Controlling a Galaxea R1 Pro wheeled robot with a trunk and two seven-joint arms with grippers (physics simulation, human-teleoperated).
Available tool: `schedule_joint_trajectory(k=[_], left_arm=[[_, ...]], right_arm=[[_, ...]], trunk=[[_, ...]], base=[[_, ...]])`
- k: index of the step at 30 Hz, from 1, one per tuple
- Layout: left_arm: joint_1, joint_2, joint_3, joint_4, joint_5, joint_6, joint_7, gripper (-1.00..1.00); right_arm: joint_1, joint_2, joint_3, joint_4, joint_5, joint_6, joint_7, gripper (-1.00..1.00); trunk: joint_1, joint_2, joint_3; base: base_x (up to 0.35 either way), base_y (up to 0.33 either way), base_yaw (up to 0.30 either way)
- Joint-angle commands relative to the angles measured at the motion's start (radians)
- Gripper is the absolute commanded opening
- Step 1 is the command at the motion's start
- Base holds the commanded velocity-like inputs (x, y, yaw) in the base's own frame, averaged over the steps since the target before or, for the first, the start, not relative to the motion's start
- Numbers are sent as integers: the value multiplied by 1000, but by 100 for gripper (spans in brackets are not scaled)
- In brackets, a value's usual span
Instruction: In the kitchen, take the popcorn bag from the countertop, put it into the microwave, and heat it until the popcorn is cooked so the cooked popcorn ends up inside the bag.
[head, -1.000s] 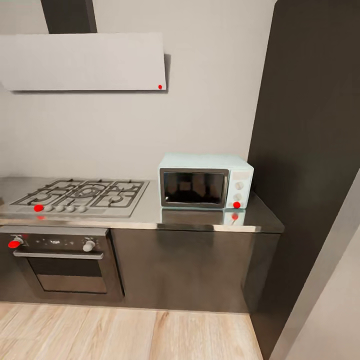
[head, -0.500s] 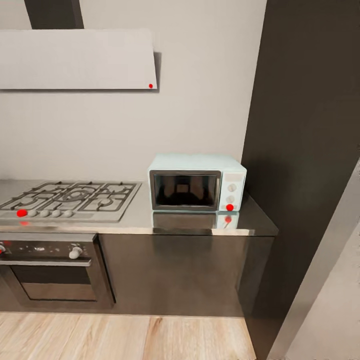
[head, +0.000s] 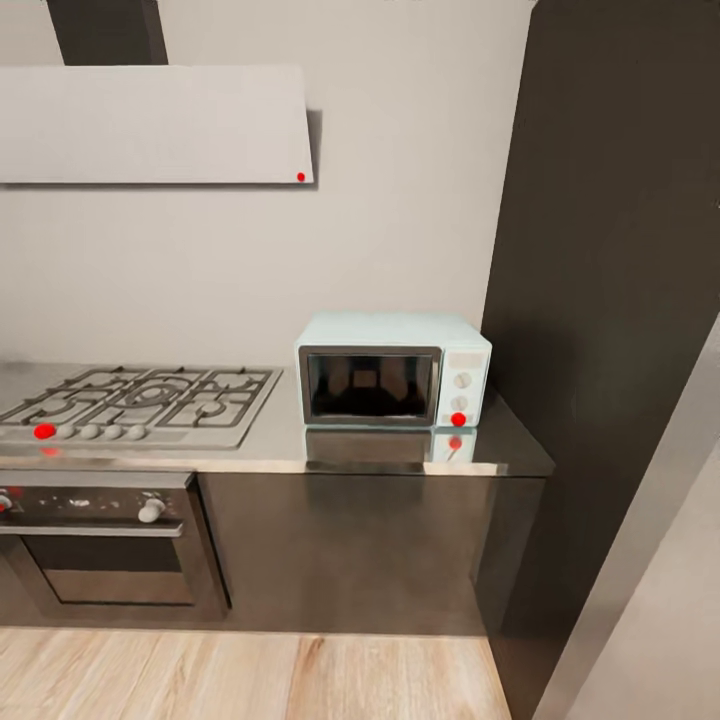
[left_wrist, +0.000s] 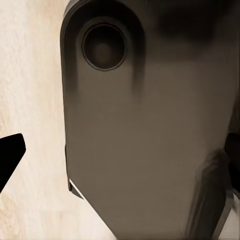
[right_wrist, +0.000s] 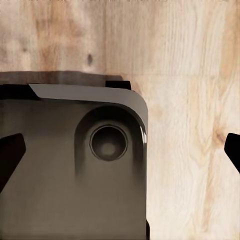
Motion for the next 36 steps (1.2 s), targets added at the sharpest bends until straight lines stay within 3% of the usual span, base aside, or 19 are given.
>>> schedule_joint_trajectory(k=[1,3,8,15,20,22,25,30,36], left_arm=[[0,0,3,-1,1,2,0,100],[0,0,3,-1,1,2,0,100],[0,0,4,-1,1,2,0,100],[0,0,8,-1,1,2,0,100],[0,0,35,-1,1,2,0,100],[0,0,41,-1,1,3,0,100],[0,-1,43,-1,1,2,0,100],[0,-2,43,-1,1,2,0,100],[0,-5,43,-1,1,2,0,100]], right_arm=[[0,0,1,0,0,-2,-1,100],[0,0,0,-24,3,-1,2,100],[0,-1,1,-324,4,0,2,100],[0,0,1,-570,3,-12,7,100],[0,0,21,-711,3,-111,8,100],[0,0,67,-750,4,-155,5,100],[0,0,97,-794,5,-178,5,100],[0,0,108,-902,5,-248,2,100],[0,0,102,-1086,5,-265,0,100]], trunk=[[-4,7,2],[-12,21,9],[-31,56,24],[-58,105,46],[-77,140,62],[-84,154,68],[-96,175,78],[-115,210,93],[-138,252,112]], base=[[0,0,0],[0,0,0],[0,0,0],[0,0,0],[0,0,0],[0,0,0],[0,0,0],[0,0,0],[0,0,0]])
